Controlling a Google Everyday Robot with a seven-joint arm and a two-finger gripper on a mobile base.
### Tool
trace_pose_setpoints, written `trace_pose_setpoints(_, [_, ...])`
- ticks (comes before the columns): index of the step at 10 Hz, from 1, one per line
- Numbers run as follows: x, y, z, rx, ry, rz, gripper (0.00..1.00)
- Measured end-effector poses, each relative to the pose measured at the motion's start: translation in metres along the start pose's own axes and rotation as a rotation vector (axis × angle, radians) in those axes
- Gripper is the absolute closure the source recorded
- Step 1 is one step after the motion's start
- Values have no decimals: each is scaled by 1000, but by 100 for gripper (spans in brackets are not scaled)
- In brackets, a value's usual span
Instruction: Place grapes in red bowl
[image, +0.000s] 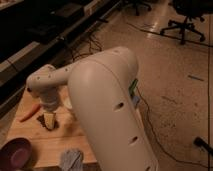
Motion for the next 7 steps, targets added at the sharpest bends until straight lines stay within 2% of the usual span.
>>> trace_pose_setpoints(2, [-2,1,-1,1,-11,-1,20])
trace_pose_setpoints(4, [-7,1,21,7,-39,15,20])
trace_pose_setpoints(6, [-6,-17,44,30,-79,15,20])
trace_pose_setpoints(7, [-6,-30,49,54,-89,14,20])
